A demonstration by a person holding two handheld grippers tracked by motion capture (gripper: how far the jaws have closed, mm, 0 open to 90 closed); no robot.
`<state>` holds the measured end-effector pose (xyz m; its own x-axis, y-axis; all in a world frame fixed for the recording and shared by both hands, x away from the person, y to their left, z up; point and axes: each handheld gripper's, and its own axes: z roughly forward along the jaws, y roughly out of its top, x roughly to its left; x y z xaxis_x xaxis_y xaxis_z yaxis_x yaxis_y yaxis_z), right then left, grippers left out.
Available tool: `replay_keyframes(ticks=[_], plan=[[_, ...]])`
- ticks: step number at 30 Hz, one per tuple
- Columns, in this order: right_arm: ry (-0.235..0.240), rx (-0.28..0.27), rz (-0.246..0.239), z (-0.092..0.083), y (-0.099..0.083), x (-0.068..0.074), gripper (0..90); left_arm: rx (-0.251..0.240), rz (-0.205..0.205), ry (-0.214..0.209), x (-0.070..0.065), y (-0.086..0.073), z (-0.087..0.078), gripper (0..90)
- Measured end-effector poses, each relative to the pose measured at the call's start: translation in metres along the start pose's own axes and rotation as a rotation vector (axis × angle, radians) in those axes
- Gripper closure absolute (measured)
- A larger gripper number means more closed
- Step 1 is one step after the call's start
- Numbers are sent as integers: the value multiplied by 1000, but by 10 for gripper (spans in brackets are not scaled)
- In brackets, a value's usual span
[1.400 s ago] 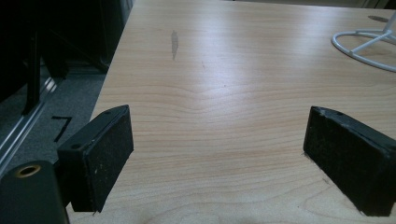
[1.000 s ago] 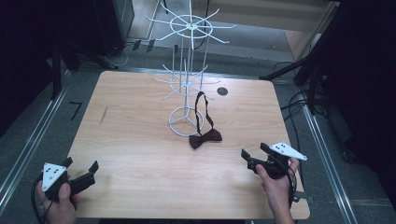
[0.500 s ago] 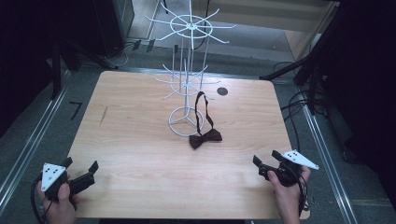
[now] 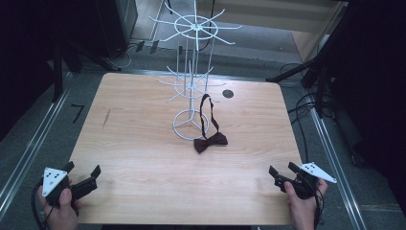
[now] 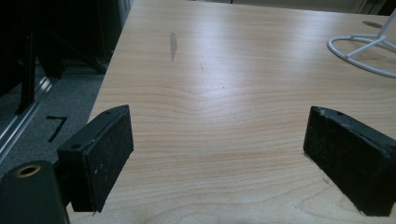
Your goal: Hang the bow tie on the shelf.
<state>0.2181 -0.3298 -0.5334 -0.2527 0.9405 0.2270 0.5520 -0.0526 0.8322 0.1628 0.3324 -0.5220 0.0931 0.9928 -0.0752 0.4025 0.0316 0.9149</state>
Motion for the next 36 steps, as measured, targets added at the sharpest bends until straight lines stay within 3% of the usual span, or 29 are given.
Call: replay_keyframes(ticks=[17,22,36], plan=[[-79,-8,47,-28,-24,-36,143,0,-1,0,0,0,0,88],[-105,5,42,-29,-30,-37,144,-2,-4,0,0,0,0,88],[-111,13,49,-27,-30,-36,146,1,0,1,0,0,0,88]])
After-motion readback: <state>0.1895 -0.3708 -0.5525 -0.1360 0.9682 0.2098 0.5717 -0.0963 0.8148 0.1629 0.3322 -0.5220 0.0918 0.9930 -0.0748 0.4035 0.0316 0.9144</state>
